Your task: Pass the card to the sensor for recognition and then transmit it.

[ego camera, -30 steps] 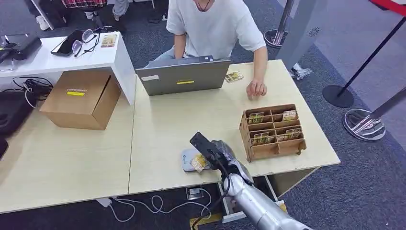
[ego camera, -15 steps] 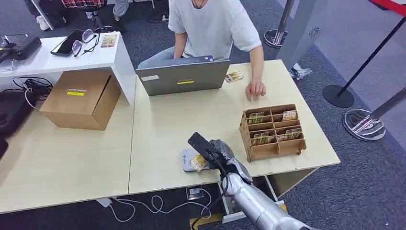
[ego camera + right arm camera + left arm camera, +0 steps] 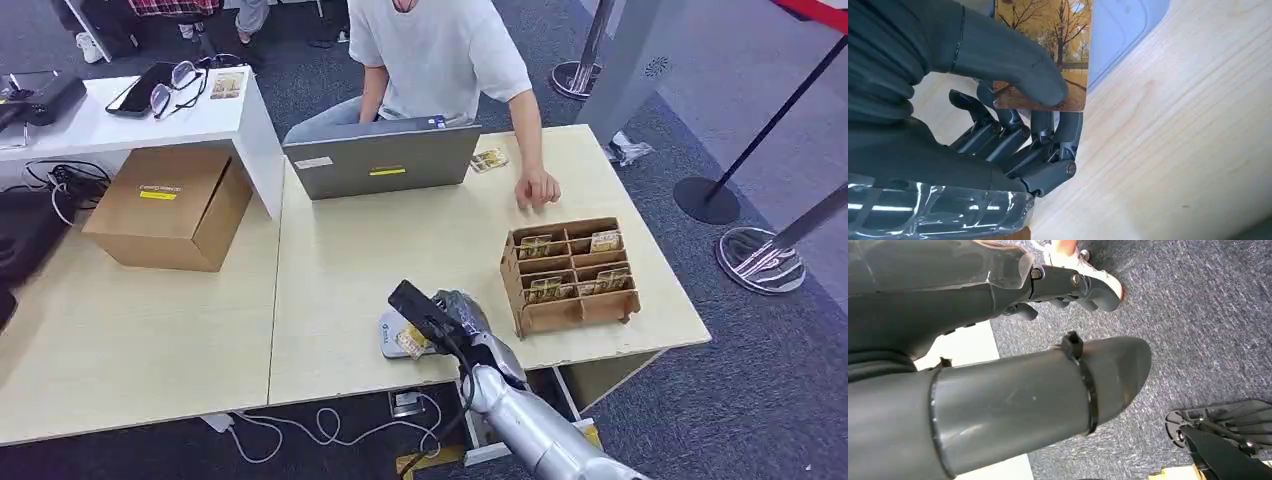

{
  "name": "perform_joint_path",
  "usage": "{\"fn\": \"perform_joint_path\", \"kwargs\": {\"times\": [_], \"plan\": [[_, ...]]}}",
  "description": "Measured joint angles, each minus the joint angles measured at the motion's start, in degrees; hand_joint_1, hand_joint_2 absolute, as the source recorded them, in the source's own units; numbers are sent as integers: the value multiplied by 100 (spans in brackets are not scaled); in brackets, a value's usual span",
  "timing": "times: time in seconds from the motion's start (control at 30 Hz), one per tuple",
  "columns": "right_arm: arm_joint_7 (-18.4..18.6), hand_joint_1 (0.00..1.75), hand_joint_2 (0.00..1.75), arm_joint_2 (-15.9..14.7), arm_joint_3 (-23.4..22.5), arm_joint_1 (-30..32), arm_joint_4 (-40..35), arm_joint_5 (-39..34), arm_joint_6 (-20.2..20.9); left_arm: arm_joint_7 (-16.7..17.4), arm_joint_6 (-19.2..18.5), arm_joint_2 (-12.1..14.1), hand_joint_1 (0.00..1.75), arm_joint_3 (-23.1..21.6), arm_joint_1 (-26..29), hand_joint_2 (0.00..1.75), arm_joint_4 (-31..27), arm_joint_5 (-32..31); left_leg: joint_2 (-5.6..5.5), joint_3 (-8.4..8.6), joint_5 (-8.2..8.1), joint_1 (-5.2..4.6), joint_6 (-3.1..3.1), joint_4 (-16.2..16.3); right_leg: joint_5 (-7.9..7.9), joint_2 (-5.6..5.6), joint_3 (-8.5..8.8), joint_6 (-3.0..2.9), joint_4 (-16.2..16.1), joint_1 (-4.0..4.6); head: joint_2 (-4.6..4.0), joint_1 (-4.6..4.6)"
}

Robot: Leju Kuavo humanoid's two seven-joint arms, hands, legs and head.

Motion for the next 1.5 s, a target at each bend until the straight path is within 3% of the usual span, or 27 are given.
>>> {"fn": "perform_joint_path", "kwargs": {"times": [0.23, 0.43, 0.6, 0.8, 0.9, 1.07, 1.13, 1.33, 1.5], "plan": [[-59, 175, 175, -312, 129, 330, -1202, 675, 113, -126, -44, 11, 0, -44, 8, 0, 0, 78, -1, -3, 0, -1, 0, 0, -1, -1, -1, 1, 0, 0, 0, 0], [-256, 175, 175, -697, 157, 552, -2443, 747, 238, -233, -26, 20, 0, -59, 23, 0, 0, 133, -1, -4, -1, -1, 1, 0, -1, -2, 0, 2, -1, -1, 0, 0], [-520, 175, 175, -953, 155, 634, -3401, 682, 181, -800, 17, 66, 0, -98, 167, 0, 0, 162, 1, -6, -1, -1, 1, 0, -2, 3, -1, 2, 0, -1, 0, -2], [-774, 175, 175, -1128, 0, 321, -3993, 804, -15, -964, 37, 103, 0, -144, 272, 0, 0, 118, 1, -6, -1, -1, 1, 0, -1, 1, -1, 2, 0, -1, 0, 0], [-1060, 175, 175, -1143, -53, 174, -4083, 1010, -250, -970, 35, 111, 0, -179, 277, 0, 0, 74, 1, -8, 0, -1, 0, 0, 3, 0, -1, -2, 1, -2, 0, 0], [-1419, 175, 175, -1141, -172, -580, -3956, 1808, -719, -975, 35, 116, 0, -293, 261, 0, 0, -33, 2, -4, 3, -1, -4, 0, 3, 1, -1, -2, 2, -1, 0, -2], [-1478, 175, 175, -1141, -190, -855, -3831, 2033, -829, -975, 35, 116, 0, -332, 251, 0, 0, -63, 0, -5, 4, 0, -4, 0, 3, -1, 0, -2, 3, -1, 0, 0], [-1449, 175, 175, -1126, -164, -1838, -2727, 3374, -1765, -990, 33, 116, 0, -489, 220, 0, 0, -168, -3, -5, 6, 0, -6, 1, 4, -3, 0, -3, 3, -1, 0, 0], [-1469, 175, 175, -1091, -133, -2175, -2079, 3473, -1904, -984, 31, 116, 0, -562, 216, 0, 0, -179, -5, -6, 6, 0, -6, 1, 3, -5, -1, -2, 3, -1, 0, -2]]}}
